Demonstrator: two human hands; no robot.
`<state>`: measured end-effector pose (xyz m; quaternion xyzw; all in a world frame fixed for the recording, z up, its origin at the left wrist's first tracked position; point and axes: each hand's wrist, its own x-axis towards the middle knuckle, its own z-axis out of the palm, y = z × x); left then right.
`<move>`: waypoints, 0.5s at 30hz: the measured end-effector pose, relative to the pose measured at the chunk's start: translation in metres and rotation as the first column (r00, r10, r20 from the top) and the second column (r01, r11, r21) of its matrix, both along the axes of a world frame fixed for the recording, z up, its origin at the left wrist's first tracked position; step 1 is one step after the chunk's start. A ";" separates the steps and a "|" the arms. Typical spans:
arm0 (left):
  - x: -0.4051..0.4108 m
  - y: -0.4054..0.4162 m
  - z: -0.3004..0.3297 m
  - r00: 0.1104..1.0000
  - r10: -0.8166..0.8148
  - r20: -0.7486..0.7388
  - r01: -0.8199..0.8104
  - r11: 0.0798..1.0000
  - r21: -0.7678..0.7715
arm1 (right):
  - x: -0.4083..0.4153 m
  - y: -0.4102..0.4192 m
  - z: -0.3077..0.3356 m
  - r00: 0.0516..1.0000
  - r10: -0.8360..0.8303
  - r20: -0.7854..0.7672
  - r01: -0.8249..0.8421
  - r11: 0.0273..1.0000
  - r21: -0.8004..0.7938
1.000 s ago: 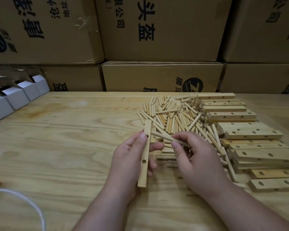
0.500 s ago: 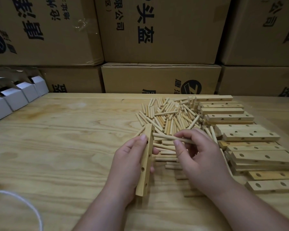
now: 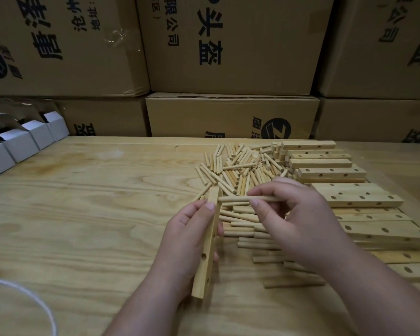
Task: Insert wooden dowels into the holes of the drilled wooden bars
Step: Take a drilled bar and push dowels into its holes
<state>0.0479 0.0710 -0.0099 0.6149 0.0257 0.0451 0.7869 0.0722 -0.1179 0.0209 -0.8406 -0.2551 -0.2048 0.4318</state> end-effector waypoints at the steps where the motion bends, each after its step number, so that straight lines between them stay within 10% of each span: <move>1: 0.000 0.000 0.000 1.000 -0.011 0.000 0.011 1.000 0.015 | 0.000 0.000 0.000 1.000 0.010 -0.016 -0.010 1.000 -0.007; 15: -0.001 -0.001 -0.003 0.996 -0.090 -0.002 0.090 0.994 0.063 | -0.004 0.004 0.003 0.990 0.026 -0.138 -0.035 0.997 -0.062</move>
